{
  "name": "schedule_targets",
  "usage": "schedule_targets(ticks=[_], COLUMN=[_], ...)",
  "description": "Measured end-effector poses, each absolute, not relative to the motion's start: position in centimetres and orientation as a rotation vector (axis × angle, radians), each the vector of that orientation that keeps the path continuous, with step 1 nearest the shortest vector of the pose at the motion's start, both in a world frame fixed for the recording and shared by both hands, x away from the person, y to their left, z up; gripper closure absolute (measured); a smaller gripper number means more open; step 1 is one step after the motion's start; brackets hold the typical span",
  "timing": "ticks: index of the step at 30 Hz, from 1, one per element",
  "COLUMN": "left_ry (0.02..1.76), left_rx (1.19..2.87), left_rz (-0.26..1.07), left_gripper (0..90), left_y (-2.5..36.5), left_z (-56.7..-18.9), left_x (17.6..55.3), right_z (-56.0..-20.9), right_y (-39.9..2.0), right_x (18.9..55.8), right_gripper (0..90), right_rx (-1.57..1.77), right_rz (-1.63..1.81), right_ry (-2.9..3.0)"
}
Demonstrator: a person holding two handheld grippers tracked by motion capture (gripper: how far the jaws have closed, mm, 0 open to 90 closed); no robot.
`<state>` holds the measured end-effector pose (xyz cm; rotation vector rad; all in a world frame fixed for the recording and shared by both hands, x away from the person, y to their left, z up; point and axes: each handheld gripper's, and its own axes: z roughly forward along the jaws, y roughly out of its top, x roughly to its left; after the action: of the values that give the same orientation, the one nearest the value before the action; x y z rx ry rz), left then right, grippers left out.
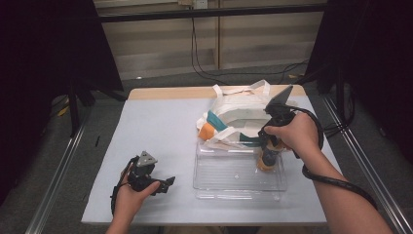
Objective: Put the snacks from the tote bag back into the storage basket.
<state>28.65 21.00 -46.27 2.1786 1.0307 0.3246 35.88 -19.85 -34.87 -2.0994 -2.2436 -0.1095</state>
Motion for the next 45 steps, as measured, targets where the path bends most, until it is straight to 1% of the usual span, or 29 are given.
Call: schedule_targets(ticks=[8, 17, 33, 45], left_ry=[1.027, 1.027, 1.028, 1.02], left_rx=[2.18, 2.181, 2.178, 2.185], left_rz=[0.328, 0.325, 0.326, 0.333], left_gripper=[5.5, 5.5, 5.4, 5.4], left_y=[21.0, 20.9, 21.0, 21.0], left_z=[-46.3, -46.4, -46.4, -46.3], left_x=[28.7, 28.8, 28.7, 28.7], right_z=[-35.3, -34.8, -34.5, -34.3], right_y=[-19.2, -19.5, -19.9, -20.7], right_x=[35.6, 35.7, 35.3, 34.5], right_gripper=[28.6, 27.2, 13.7, 7.5], right_rx=[-2.055, -2.058, -1.96, -1.898], right_rz=[-0.129, -0.158, -0.195, -0.233], right_ry=[-2.272, -2.277, -2.395, -2.476])
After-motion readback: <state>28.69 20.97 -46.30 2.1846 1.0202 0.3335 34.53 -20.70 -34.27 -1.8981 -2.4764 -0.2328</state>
